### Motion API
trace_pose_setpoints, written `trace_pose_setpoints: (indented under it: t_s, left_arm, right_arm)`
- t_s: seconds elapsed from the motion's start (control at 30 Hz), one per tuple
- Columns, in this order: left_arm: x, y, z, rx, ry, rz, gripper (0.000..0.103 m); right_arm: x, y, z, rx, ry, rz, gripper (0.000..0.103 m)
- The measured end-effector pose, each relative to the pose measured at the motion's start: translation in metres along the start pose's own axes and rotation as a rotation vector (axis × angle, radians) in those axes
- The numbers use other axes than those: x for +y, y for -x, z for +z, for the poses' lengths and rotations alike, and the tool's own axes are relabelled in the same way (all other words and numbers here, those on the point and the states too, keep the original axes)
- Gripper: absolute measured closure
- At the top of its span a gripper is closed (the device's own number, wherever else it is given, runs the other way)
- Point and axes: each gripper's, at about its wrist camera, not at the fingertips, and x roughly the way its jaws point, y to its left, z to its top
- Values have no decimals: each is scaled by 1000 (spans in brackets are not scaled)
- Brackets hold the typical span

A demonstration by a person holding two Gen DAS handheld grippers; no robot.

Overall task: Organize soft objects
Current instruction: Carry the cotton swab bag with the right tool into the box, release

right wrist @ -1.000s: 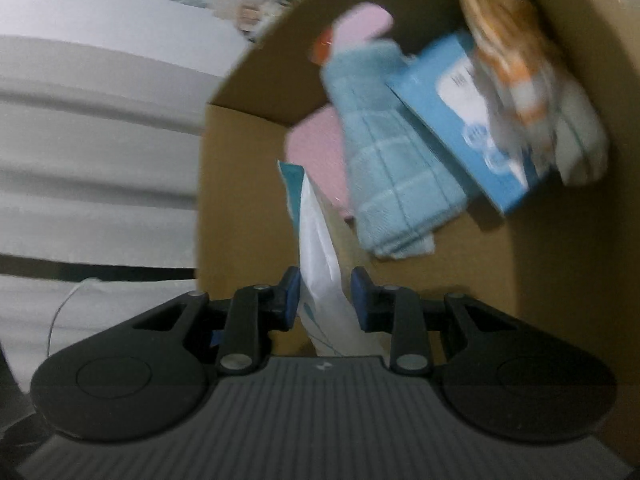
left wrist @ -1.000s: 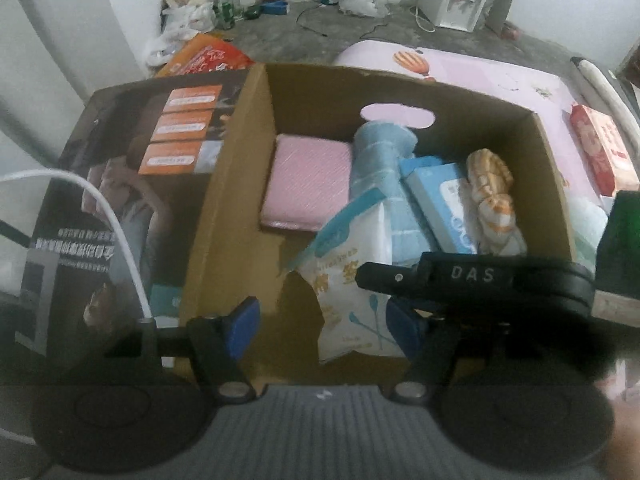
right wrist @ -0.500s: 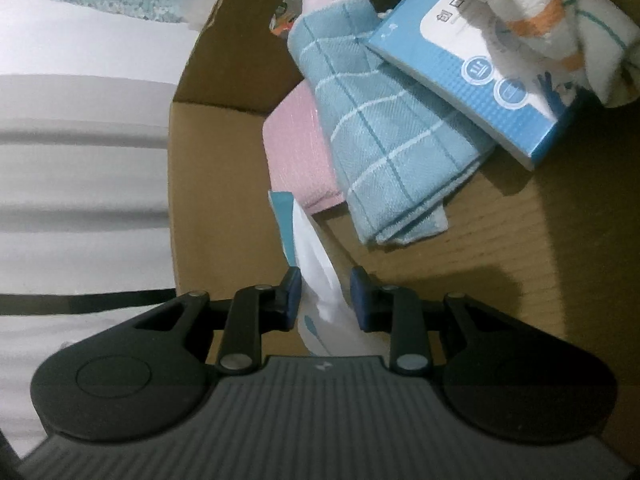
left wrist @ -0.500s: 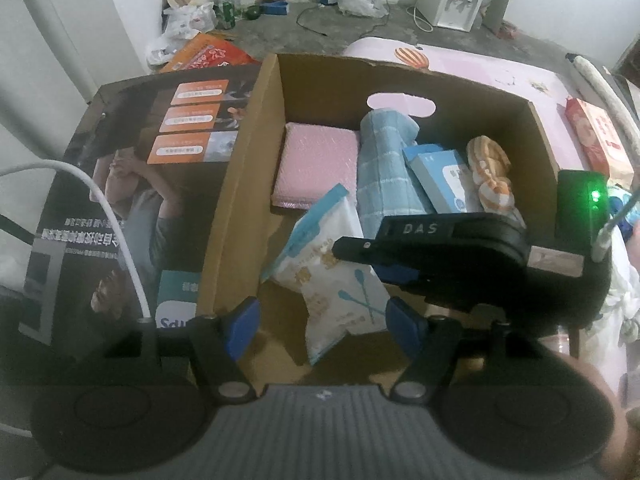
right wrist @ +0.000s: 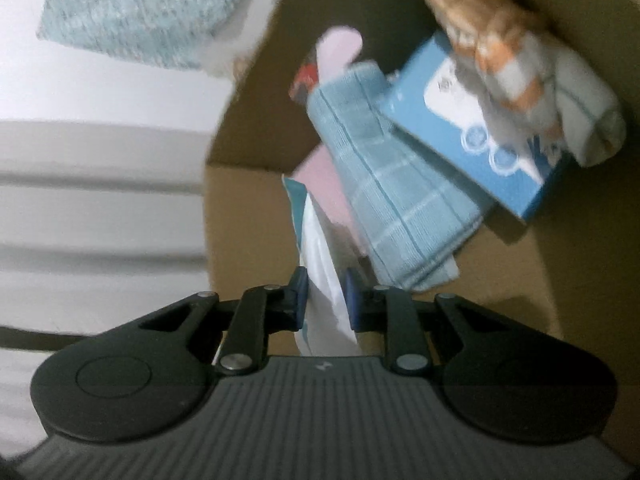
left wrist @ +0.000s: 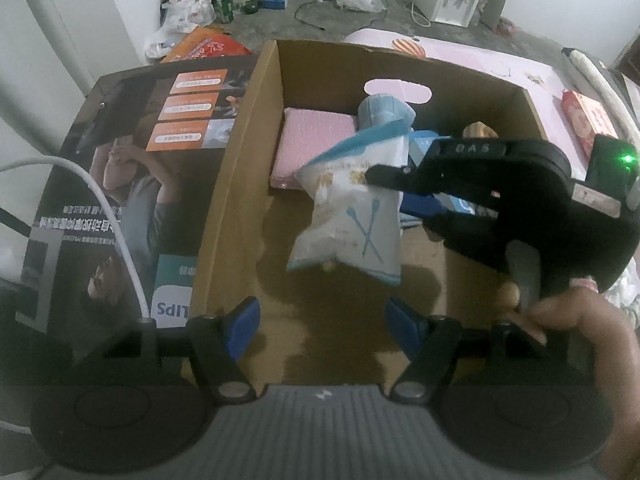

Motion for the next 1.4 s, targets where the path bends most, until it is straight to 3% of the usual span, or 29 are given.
trace_pose_setpoints:
  t_s: [0.1,0.23,0.37,0.47,0.63,0.83,0.9,1.0,1.03,1.27,1.4]
  left_arm:
    - [-2,-1,-2,5,-4,5,32]
    - [-2,-2,-4,7,-2,8,32]
    - [-2,-2,-4,8,2,10,32]
    - [-2,-2,-4,5,8,10,32]
    - [-6,-4,-3,4,13,16,32]
    - [-15,-2,-4,0,9,21,32]
    - [-17,-3,-5,4,6,24,32]
    - [-20,-6,-7,12,8,28,32]
    - [-21,-6,-8,14,9,27,32]
    - [-35,-1,-11,11,9,24,32]
    - [-50,8,-9,-17,16,13,29]
  right_arm:
    - [-9,-7,-5,-1,-15,-8,83]
    - [-15,-42,-13,107,-5,-61,81]
    - [-14,-41,-17,123,31,-96,70]
    - [-10,-36,-16,128,49,-116,51]
    - [1,-28,-14,115,92,-104,35]
    - [5,-17,-11,88,135,-125,37]
    - [2,-28,-8,118,133,-151,57]
    - [-4,-43,-9,173,140,-176,75]
    - [-5,-49,-9,182,146,-176,77]
    - [1,-37,-3,199,179,-125,72]
    - [2,-5,6,175,166,-51,53]
